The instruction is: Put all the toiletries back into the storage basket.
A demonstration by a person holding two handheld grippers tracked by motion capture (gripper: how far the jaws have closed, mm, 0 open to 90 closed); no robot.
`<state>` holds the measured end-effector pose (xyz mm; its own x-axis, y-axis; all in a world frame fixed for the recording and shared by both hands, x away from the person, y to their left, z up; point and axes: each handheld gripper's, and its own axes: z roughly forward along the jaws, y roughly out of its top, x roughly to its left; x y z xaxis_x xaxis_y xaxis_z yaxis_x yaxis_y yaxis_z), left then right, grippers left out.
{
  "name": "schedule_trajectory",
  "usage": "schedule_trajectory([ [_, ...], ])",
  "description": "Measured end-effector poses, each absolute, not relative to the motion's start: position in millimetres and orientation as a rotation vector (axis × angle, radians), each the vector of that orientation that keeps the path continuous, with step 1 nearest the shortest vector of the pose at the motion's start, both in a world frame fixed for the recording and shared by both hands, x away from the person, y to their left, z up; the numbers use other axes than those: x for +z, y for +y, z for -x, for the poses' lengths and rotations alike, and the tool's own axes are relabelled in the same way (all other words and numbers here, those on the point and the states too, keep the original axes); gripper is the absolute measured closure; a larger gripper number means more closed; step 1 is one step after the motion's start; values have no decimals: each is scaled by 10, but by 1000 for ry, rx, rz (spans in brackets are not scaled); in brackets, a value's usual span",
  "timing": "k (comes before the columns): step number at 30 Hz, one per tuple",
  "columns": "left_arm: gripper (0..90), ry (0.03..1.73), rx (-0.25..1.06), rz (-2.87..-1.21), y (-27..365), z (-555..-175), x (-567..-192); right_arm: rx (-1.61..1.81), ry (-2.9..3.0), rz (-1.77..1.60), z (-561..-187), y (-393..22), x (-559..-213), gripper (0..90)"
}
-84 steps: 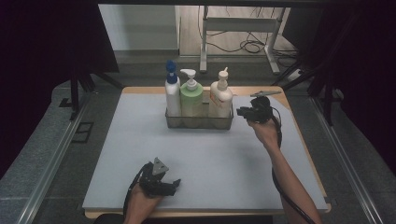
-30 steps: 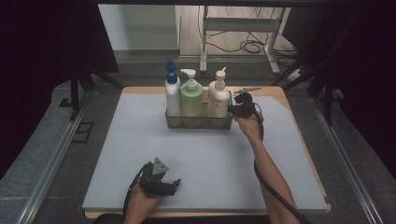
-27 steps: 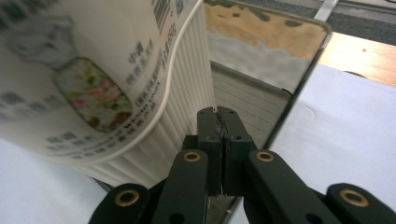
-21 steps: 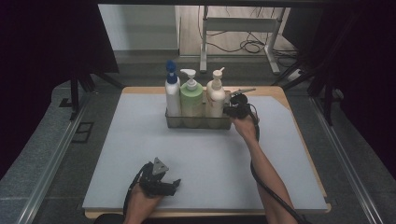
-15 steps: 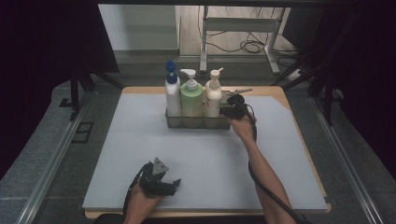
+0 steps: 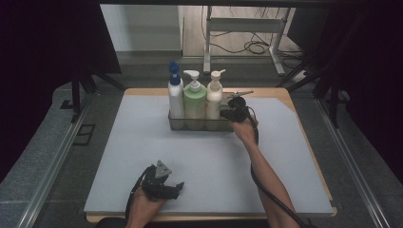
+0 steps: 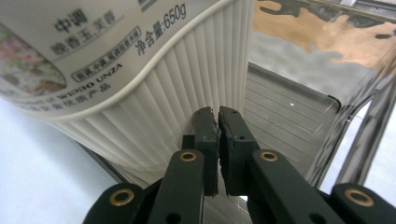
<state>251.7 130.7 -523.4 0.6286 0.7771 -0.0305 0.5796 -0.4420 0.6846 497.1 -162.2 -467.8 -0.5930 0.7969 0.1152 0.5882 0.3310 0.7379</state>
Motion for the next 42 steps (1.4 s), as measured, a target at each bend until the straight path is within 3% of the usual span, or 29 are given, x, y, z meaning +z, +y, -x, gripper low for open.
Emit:
schedule_trajectory([
  [24,128,1055,381,-2180,1305,-2518,-5234,1092,2318,-1270,-4933,-1559,-4656,892],
  [42,129,1056,383,-2180,1306,-2516,-5235,1128,2323,-1214,-4835,-1654,-4500,774],
])
